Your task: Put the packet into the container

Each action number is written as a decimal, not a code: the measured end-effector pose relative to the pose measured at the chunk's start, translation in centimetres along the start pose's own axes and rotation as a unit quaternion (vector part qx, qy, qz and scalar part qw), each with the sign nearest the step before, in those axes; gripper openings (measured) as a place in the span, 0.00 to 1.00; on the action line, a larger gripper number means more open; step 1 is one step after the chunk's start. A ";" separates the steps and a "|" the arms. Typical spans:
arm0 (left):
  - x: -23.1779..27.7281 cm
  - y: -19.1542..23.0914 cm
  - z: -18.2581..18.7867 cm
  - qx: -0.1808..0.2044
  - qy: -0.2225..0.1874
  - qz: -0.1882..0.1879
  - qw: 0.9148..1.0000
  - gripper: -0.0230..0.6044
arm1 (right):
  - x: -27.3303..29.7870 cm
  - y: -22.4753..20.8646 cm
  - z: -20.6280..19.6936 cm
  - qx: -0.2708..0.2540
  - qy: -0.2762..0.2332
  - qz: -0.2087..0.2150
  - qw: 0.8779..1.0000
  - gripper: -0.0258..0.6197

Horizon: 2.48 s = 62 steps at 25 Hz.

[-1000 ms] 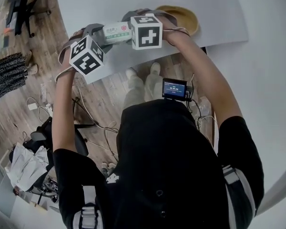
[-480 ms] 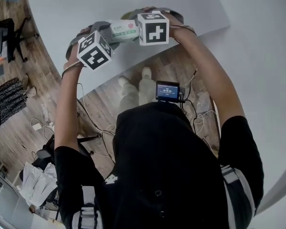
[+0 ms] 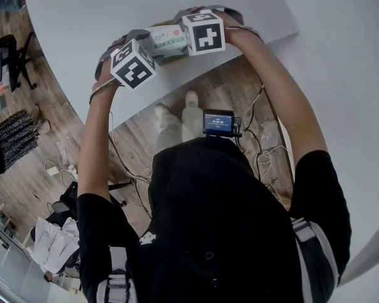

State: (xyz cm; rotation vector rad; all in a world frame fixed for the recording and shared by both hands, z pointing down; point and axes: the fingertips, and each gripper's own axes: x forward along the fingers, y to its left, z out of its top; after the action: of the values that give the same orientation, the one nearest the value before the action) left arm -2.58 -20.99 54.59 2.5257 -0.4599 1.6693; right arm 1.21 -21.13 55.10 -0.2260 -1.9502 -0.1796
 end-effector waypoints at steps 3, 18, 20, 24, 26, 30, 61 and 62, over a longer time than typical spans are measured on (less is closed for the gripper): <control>0.5 -0.2 -0.9 -0.022 0.009 -0.003 1.000 0.53 | 1.2 -0.1 0.1 -0.017 0.003 0.012 1.000 0.57; 2.2 -0.3 -0.5 -0.058 0.034 -0.014 0.998 0.53 | 2.6 -0.6 -1.5 -0.072 0.054 0.022 0.996 0.57; 2.5 -0.2 -0.6 -0.060 0.042 -0.017 0.997 0.53 | 2.9 -0.7 -1.7 -0.074 0.061 0.025 0.995 0.57; 3.2 -0.6 -0.7 -0.061 0.057 -0.035 0.996 0.53 | 3.6 -0.4 -2.3 -0.067 0.077 0.040 0.994 0.57; 3.6 -0.8 -0.9 -0.061 0.060 -0.039 0.996 0.53 | 4.1 -0.2 -2.4 -0.065 0.078 0.042 0.994 0.57; 3.9 -0.6 -0.9 -0.055 0.085 -0.049 0.994 0.53 | 4.2 -0.5 -2.6 -0.066 0.089 0.044 0.993 0.57; 1.9 0.0 -1.3 -0.075 0.025 -0.059 0.995 0.40 | 3.5 -1.3 -2.5 -0.064 0.079 0.016 0.995 0.57; 2.4 -0.4 -1.4 -0.078 0.026 -0.061 0.995 0.40 | 3.6 -1.1 -2.6 -0.066 0.083 0.016 0.994 0.57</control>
State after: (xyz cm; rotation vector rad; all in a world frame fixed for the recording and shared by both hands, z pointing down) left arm -2.82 -20.81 57.33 2.3447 -0.4053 1.5851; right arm 1.95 -22.54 59.38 -0.3192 -1.7713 -0.2968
